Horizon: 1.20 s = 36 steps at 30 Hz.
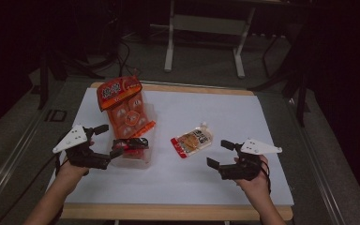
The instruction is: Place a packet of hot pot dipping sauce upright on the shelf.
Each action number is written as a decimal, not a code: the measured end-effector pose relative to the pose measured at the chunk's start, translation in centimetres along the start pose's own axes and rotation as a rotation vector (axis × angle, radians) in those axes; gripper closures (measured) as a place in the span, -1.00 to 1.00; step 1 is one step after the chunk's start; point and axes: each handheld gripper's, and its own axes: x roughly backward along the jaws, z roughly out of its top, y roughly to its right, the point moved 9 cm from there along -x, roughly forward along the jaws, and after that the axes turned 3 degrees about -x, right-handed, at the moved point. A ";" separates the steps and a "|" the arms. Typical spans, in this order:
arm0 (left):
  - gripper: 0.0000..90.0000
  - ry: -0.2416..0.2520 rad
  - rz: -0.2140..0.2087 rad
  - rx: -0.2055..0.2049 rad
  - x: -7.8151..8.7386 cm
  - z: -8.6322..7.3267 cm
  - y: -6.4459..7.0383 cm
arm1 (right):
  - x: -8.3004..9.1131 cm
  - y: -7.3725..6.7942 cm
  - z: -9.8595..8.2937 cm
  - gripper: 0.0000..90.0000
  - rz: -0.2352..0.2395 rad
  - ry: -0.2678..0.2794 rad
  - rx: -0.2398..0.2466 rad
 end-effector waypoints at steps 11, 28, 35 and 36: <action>-0.94 0.020 -0.030 -0.023 -0.5 1.6 3.0 | -1.1 3.4 0.0 -0.39 -0.105 -0.016 0.001; -0.91 0.039 -0.139 -0.063 -1.7 1.1 8.9 | -5.2 8.8 -1.2 -0.28 -0.197 -0.084 -0.079; -0.91 0.008 -0.181 -0.062 -2.5 -0.7 10.7 | -6.2 10.3 -2.0 -0.28 -0.221 -0.110 -0.122; -0.91 0.006 -0.187 -0.056 -2.6 -1.0 10.8 | -6.3 10.5 -2.1 -0.28 -0.223 -0.114 -0.127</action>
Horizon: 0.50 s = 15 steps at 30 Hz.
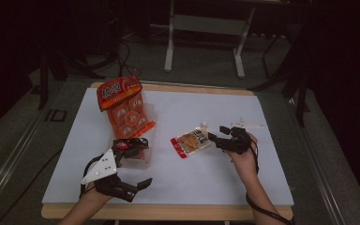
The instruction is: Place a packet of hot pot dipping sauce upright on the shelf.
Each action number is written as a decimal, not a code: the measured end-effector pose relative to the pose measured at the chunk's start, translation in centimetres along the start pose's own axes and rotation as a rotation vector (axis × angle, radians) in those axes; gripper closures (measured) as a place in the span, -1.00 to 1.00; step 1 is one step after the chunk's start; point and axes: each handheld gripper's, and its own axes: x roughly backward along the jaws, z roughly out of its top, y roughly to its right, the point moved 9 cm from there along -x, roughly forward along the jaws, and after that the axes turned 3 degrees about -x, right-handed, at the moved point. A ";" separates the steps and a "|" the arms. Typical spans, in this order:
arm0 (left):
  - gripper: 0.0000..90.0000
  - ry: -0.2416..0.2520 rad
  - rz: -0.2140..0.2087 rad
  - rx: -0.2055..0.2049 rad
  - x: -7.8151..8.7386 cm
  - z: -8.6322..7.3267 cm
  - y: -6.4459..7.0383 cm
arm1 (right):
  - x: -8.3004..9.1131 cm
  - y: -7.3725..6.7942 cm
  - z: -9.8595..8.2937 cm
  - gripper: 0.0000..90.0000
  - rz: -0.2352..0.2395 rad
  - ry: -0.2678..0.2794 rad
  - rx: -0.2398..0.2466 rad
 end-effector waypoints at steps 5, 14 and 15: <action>-0.91 0.003 -0.010 0.025 -0.3 -1.2 0.8 | -0.7 0.5 -0.3 -0.26 -0.007 -0.018 -0.009; -0.91 -0.008 -0.019 0.040 -0.5 -2.9 2.1 | -2.2 1.5 -1.1 -0.26 -0.031 -0.056 -0.020; -0.91 -0.004 -0.020 0.043 -0.6 -2.9 2.1 | -2.4 1.6 -1.2 -0.26 -0.033 -0.061 -0.023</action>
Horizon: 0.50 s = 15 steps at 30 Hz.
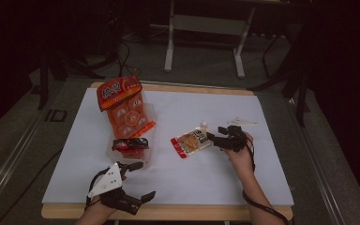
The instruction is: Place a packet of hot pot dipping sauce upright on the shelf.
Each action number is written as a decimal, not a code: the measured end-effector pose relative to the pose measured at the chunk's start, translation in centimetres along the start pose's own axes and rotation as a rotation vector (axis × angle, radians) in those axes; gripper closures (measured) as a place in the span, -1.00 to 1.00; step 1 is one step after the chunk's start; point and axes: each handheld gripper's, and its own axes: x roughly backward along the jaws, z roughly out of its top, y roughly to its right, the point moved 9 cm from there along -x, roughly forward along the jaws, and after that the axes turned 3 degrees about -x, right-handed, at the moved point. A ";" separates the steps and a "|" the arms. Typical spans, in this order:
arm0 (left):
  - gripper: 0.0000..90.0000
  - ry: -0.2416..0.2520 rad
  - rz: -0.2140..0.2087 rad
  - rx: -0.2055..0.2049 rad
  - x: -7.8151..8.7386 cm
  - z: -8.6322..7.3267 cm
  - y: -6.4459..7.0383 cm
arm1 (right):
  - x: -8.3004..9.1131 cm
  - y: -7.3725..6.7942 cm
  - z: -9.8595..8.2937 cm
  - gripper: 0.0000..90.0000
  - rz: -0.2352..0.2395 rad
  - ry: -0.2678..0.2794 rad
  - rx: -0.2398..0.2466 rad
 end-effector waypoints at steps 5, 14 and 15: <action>-0.91 -0.009 -0.007 0.003 -0.3 -0.4 0.1 | -1.1 0.6 -0.7 -0.26 -0.012 -0.029 -0.018; -0.91 0.001 -0.012 0.009 -0.3 -0.3 0.1 | -3.7 1.2 -2.8 -0.32 -0.056 -0.128 0.006; -0.91 -0.002 -0.011 0.010 -0.3 -0.3 0.0 | -3.9 1.2 -3.0 -0.35 -0.061 -0.137 0.007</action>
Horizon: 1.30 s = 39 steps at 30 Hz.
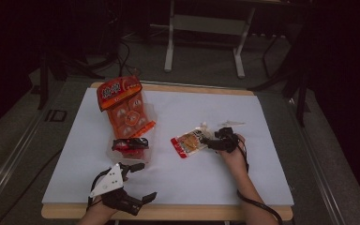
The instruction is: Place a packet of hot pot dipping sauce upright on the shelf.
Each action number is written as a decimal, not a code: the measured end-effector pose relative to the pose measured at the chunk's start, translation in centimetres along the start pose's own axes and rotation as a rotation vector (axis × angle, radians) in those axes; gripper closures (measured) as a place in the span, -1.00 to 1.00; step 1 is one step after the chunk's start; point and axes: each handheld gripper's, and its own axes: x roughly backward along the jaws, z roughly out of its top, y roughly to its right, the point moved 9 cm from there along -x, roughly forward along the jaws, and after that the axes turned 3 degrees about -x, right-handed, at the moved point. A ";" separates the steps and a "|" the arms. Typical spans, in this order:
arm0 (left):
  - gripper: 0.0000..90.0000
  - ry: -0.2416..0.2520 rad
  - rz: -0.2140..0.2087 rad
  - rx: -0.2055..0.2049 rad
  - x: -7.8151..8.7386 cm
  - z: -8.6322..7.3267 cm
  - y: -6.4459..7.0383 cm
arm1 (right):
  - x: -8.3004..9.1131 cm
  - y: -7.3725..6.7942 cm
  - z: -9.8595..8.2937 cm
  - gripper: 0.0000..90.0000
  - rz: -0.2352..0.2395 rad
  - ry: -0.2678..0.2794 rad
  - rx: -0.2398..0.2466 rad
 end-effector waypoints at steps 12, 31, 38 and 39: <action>-0.91 -0.014 -0.009 0.026 -0.3 -0.6 -0.2 | -0.8 -1.2 -0.1 -0.48 -0.025 -0.075 0.118; -0.91 -0.009 -0.013 0.022 -0.4 -0.5 0.0 | -0.2 -1.5 0.2 0.94 0.037 -0.056 0.005; -0.91 0.001 -0.021 0.019 -0.5 -0.4 0.1 | 0.7 -2.0 0.8 0.98 0.041 -0.031 0.011; -0.92 0.006 -0.024 0.022 -0.5 -0.3 0.1 | 0.9 -2.1 1.0 0.98 0.043 -0.024 0.021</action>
